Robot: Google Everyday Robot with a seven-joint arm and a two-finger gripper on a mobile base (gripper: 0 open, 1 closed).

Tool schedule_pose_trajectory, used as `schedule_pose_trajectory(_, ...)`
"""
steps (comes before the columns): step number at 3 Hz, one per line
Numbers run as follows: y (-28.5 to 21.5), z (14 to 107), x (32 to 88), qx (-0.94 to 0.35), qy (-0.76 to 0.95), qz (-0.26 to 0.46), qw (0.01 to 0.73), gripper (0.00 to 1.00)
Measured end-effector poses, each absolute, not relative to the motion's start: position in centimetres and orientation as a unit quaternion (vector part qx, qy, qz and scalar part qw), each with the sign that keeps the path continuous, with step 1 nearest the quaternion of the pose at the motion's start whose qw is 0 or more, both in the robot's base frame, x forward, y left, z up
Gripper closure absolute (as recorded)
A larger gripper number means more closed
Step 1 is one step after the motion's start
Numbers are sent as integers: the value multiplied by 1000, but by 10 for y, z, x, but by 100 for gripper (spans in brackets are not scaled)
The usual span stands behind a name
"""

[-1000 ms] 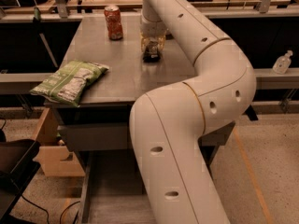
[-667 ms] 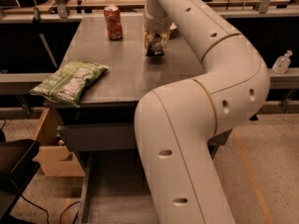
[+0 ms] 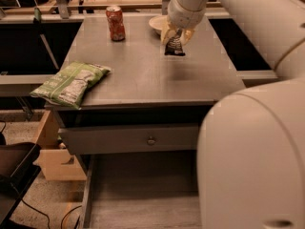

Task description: Place rxbar chocolate into middle drawer

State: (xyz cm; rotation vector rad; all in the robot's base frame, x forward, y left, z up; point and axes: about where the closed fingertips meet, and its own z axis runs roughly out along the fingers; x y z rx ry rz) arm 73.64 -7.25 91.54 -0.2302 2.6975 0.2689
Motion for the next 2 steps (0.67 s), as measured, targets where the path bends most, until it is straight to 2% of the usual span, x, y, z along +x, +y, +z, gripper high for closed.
schedule_pose_trajectory(1, -97, 924, 662, -129, 957, 143, 219, 100)
schedule_pose_trajectory(2, -111, 915, 612, -180, 953, 130, 208, 100)
